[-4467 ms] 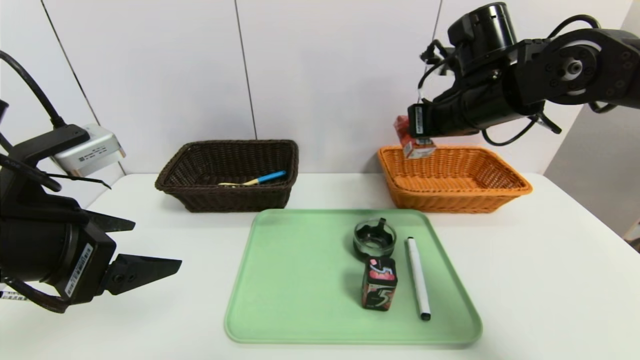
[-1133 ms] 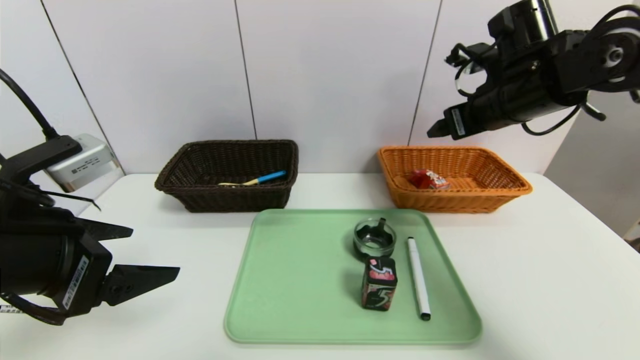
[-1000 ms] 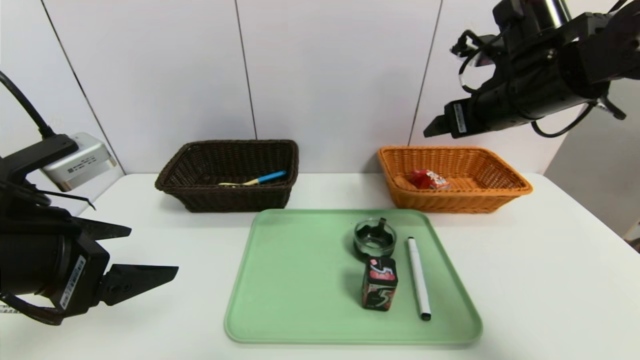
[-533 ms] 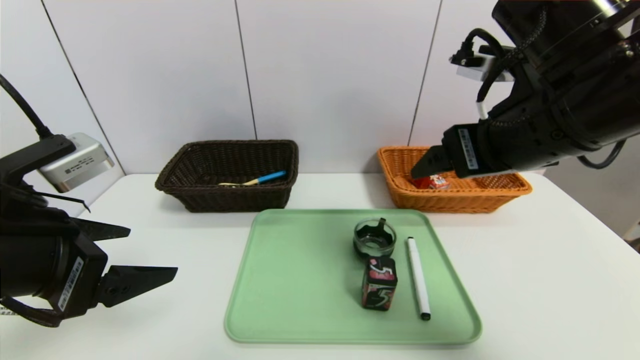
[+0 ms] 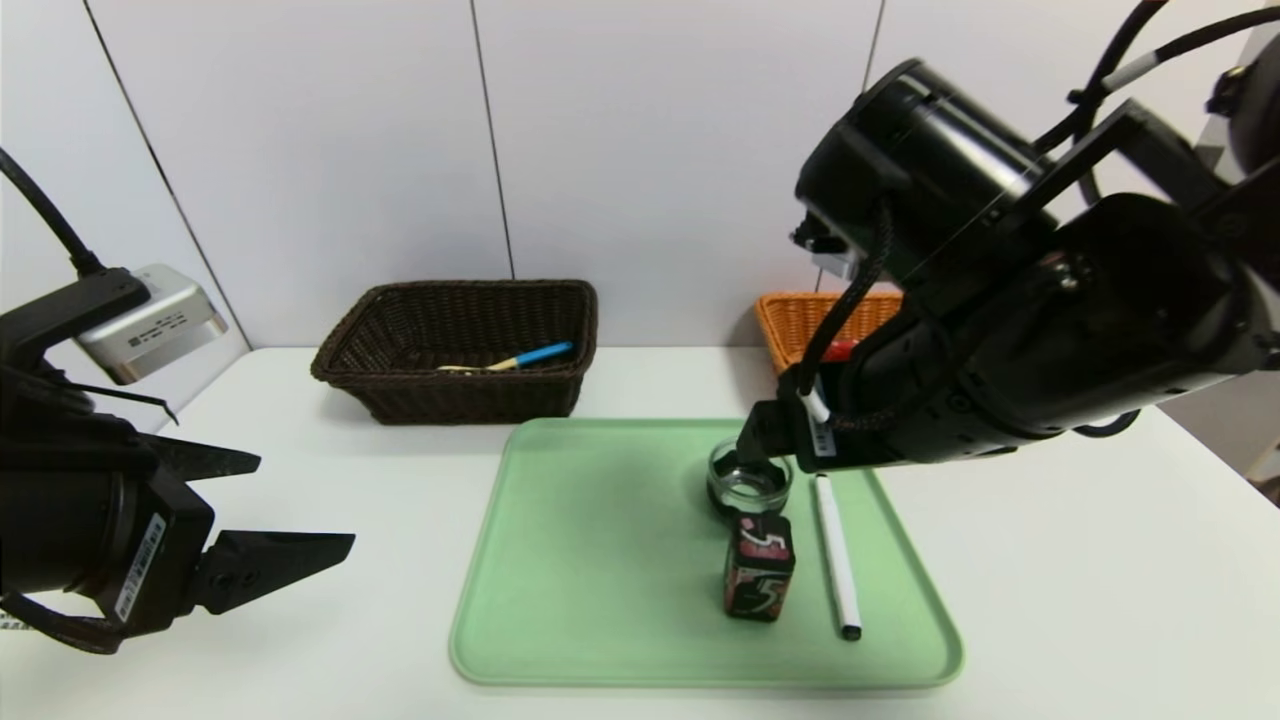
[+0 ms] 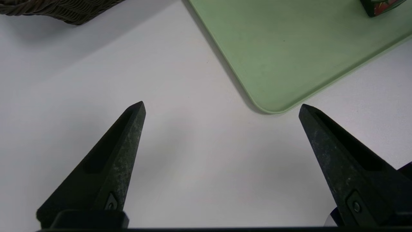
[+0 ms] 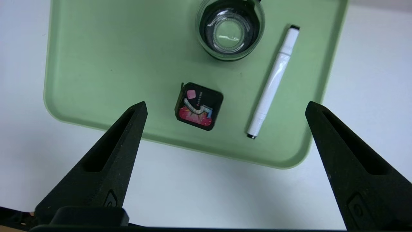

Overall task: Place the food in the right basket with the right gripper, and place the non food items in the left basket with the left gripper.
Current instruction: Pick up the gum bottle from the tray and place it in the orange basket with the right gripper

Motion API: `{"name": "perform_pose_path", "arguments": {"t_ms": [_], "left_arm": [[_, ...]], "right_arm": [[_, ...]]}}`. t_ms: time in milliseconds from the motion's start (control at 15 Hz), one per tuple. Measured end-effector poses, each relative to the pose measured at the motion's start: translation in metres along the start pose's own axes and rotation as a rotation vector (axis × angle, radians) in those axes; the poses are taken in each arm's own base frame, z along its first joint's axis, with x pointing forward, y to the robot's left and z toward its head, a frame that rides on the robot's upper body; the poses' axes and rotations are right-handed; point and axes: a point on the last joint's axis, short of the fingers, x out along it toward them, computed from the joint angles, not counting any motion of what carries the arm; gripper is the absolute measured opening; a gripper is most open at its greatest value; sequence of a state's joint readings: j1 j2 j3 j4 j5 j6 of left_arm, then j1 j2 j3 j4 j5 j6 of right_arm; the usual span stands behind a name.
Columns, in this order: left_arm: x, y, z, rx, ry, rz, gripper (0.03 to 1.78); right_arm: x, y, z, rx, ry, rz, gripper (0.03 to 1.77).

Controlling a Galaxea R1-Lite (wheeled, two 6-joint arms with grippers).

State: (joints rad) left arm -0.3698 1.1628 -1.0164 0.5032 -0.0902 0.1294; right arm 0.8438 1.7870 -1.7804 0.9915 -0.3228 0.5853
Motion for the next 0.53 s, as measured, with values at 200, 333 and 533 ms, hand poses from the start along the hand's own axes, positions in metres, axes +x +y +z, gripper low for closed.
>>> {"name": "perform_pose_path", "arguments": {"t_ms": [200, 333, 533], "left_arm": [[0.000, 0.000, 0.000, -0.001, 0.000, 0.000, 1.69], [0.000, 0.000, 0.000, -0.004, 0.001, -0.002, 1.69], [0.002, 0.000, -0.002, -0.007, 0.011, -0.003, 1.69]], "right_arm": [[0.017, 0.010, -0.006, -0.002, 0.066, -0.032, 1.69], [0.026, 0.018, -0.010, 0.000, 0.091, -0.040, 1.69], [0.039, 0.029, -0.016, 0.025, 0.127, -0.058, 1.70]]}}
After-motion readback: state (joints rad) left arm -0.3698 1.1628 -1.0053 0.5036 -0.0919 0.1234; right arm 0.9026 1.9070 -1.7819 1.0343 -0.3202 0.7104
